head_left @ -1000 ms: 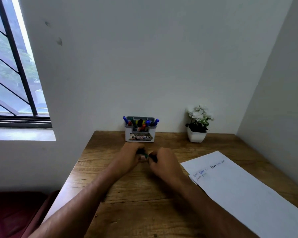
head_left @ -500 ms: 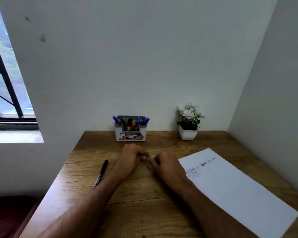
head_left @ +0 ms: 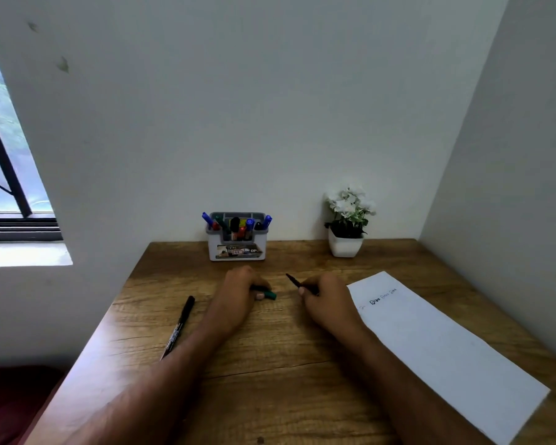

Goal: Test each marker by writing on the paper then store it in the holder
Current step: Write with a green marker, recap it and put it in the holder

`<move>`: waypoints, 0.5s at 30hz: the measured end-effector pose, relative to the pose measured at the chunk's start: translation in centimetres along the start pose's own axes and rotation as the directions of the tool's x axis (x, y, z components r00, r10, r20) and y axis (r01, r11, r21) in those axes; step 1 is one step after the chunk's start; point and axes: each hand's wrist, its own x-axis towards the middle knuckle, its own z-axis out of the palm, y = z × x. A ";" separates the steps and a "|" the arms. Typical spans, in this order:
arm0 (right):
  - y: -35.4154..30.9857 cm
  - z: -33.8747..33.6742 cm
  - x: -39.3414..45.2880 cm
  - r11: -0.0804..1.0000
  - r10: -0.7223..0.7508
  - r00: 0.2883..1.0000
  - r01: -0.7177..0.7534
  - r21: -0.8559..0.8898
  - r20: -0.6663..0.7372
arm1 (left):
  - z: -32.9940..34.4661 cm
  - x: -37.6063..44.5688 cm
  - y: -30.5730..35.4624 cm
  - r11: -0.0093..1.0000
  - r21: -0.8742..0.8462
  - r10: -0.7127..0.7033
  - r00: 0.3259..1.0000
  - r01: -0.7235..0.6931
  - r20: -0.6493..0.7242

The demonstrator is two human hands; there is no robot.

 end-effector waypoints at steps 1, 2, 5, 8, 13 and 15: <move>0.1 0.0 0.1 0.998 0.002 1.000 -0.003 0.065 0.001 | 0.0 -0.1 0.1 1.000 -0.005 -0.001 1.000 0.001 -0.008; 0.3 0.0 0.1 0.989 0.003 1.000 -0.003 0.147 0.004 | 0.0 -0.1 0.1 1.000 -0.008 -0.001 1.000 0.001 -0.009; 0.7 -0.4 -0.2 0.899 -0.003 0.999 -0.015 0.437 0.041 | 0.1 -0.1 0.2 1.000 -0.020 -0.010 1.000 0.010 -0.025; 0.7 -1.0 -0.6 0.817 0.007 1.000 -0.023 0.576 0.030 | 0.4 0.0 0.4 0.999 -0.050 -0.019 0.998 0.016 -0.061; 1.3 -2.5 -0.8 0.647 0.009 1.000 -0.017 0.762 0.014 | 0.8 0.2 2.5 0.996 -0.091 0.001 0.988 -0.015 -0.156; 2.2 -3.4 -0.7 0.601 -0.005 1.000 -0.008 0.799 0.014 | 1.2 0.5 3.3 0.992 -0.121 0.012 0.985 -0.033 -0.173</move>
